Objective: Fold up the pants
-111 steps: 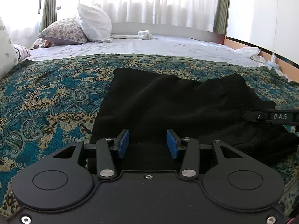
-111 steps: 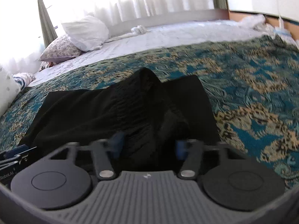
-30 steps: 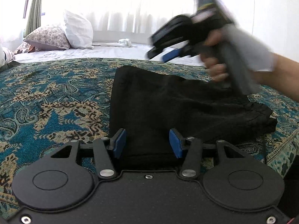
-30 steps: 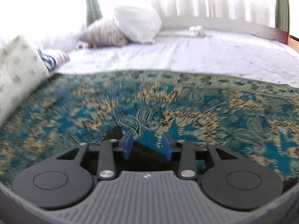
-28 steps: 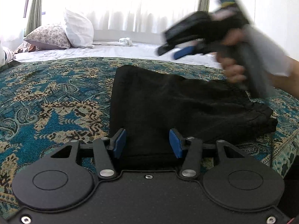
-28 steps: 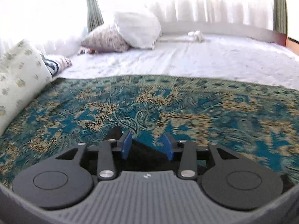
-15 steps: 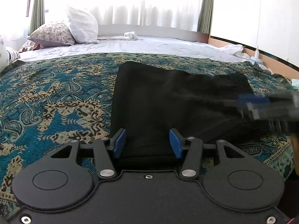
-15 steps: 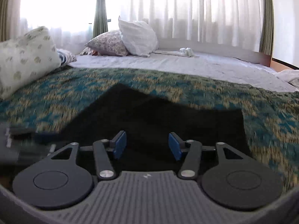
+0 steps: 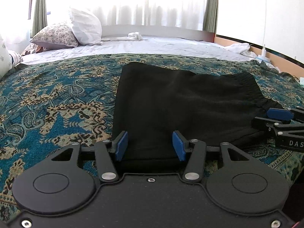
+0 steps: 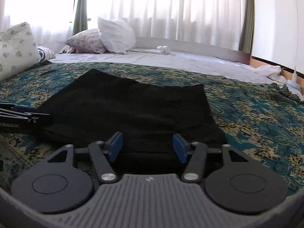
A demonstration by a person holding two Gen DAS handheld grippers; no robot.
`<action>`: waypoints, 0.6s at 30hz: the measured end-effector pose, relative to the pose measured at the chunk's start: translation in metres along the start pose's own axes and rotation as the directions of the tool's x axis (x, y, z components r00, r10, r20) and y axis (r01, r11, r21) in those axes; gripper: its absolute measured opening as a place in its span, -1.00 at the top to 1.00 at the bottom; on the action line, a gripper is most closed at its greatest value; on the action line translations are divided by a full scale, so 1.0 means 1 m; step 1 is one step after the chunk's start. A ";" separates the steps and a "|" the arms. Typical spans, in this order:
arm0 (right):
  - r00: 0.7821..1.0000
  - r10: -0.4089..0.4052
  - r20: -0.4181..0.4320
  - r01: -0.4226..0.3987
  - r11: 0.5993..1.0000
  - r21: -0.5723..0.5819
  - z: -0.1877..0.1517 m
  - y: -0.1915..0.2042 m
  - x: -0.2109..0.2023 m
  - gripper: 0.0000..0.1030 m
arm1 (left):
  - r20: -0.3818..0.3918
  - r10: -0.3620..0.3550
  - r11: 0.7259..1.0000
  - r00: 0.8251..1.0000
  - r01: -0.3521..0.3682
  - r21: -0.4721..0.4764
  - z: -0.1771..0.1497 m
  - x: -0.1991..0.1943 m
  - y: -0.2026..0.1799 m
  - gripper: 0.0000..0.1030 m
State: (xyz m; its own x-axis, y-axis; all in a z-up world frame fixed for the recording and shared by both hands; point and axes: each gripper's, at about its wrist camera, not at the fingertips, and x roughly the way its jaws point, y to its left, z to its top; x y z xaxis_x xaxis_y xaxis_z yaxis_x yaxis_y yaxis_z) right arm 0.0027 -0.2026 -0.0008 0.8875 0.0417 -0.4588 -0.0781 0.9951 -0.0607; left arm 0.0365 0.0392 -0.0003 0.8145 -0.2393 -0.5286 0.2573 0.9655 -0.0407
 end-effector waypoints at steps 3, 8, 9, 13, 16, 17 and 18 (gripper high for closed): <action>1.000 -0.014 -0.004 0.014 1.000 -0.003 -0.002 0.002 0.008 -0.33 | -0.002 0.004 1.000 1.000 -0.004 -0.004 0.001 0.000 -0.001 0.02; 0.996 0.079 0.050 -0.084 0.992 0.098 0.022 -0.017 -0.010 -0.48 | -0.009 -0.026 0.999 1.000 0.025 -0.021 0.018 -0.015 0.004 -0.15; 0.994 0.081 0.073 -0.089 0.989 0.115 0.028 -0.025 -0.013 -0.51 | 0.000 -0.042 0.998 0.999 0.042 -0.039 0.023 -0.018 0.009 -0.28; 0.994 0.074 0.085 -0.088 0.981 0.171 0.050 -0.069 -0.001 -0.76 | 0.011 -0.061 0.993 0.998 0.062 -0.101 0.050 -0.012 0.033 -0.47; 0.998 0.062 0.026 -0.066 0.971 0.230 0.056 -0.103 0.026 -0.76 | 0.003 -0.052 0.994 0.999 0.052 -0.101 0.068 0.006 0.049 -0.59; 0.998 0.064 0.003 -0.063 0.964 0.258 0.057 -0.115 0.037 -0.76 | -0.008 -0.050 0.993 0.999 0.049 -0.103 0.073 0.014 0.053 -0.59; 0.997 0.075 -0.015 -0.068 0.957 0.282 0.056 -0.125 0.047 -0.76 | -0.024 -0.047 0.993 0.999 0.044 -0.111 0.079 0.024 0.058 -0.59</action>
State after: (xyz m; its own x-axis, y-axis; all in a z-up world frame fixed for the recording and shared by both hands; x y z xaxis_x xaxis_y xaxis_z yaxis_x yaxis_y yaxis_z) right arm 0.0795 -0.3196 0.0354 0.8721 0.1150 -0.4756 -0.0068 0.9748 0.2231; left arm 0.1117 0.0809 0.0513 0.7890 -0.2820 -0.5458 0.2336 0.9594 -0.1580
